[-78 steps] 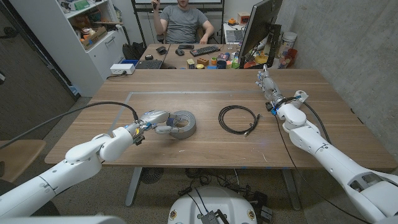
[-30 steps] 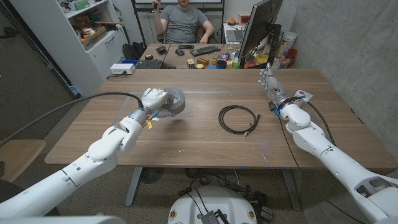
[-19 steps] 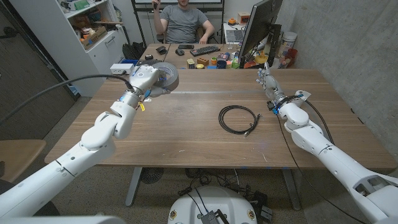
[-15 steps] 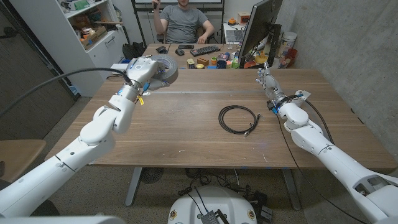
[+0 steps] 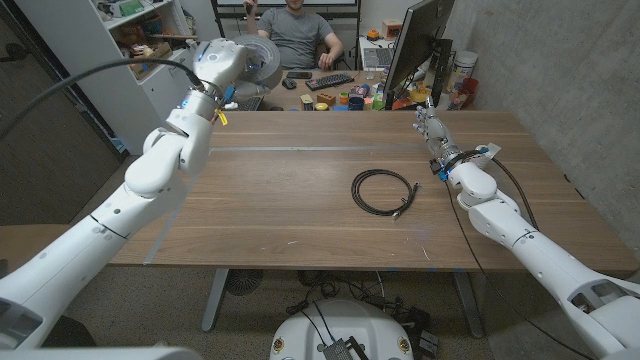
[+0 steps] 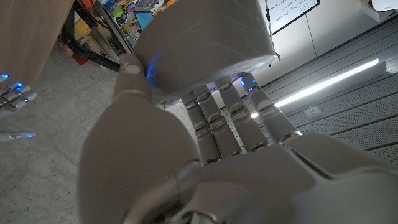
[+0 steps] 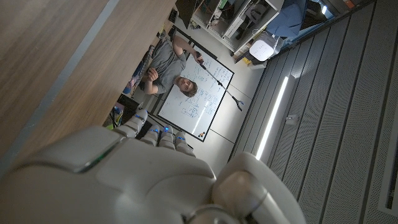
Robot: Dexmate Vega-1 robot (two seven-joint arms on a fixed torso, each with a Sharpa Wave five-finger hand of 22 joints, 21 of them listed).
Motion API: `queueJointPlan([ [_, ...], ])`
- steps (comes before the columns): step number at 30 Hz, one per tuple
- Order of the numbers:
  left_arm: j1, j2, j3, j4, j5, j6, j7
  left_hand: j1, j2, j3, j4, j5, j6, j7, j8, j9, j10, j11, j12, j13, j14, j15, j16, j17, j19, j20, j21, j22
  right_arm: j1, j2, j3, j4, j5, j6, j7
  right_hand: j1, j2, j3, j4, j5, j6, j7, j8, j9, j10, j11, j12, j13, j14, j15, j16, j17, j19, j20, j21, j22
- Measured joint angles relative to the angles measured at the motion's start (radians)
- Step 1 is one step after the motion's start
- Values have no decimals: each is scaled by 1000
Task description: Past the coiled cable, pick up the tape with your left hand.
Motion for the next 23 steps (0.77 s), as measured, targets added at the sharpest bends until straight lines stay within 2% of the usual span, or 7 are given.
queueJointPlan([
  [3, 0, 0, 0, 0, 4, 1, -6, 0, 0, 0, 0, 0, 0, 0, 0, -4, 0, 0, 2, 0, 2, -1, -8, 7, 0, 0, 0, -3, 1, -1, 2, 0, 0, 0, 0, 0, 0, 0, 0, 0, 0, 0, 0, 0, 0, 0, 0, 0, 0, 0, 0, 0, 0, 0, 0, 0],
  [4, -23, -10, 0, -3, 5, 1, -8, 0, 0, 0, 0, 0, 0, 0, 0, -6, 0, 0, 2, 0, 2, -1, -8, 8, 0, 0, 0, -4, 1, -2, 2, 0, 0, 0, -1, 0, 0, 0, 0, 0, 0, 0, 0, 0, 0, 0, 0, 0, 0, 0, 0, 0, 0, 0, 0, 0],
  [10, -44, -20, 0, -5, 14, 4, -14, 0, 0, -1, 1, -1, 0, 0, 10, -9, 2, -2, 2, 1, 10, -3, -25, 10, -4, -4, -7, -5, 3, -4, 4, -1, 0, 0, -2, 0, 0, 0, 0, 0, 0, 0, 0, 0, 0, 0, 0, 0, 0, 0, 0, 0, 0, 0, -4, 5],
  [23, -70, -27, 11, 1, 32, 5, -24, 1, -1, -8, 3, 6, 0, 0, 12, -20, 4, -3, 2, 16, 19, -6, -41, 17, -7, -4, -11, -9, 9, -5, 5, -2, 0, -1, -3, 0, 0, 0, 0, 0, 0, 0, 0, 0, 0, 0, 0, 0, 0, 0, 0, 0, 0, 0, -4, 5],
])
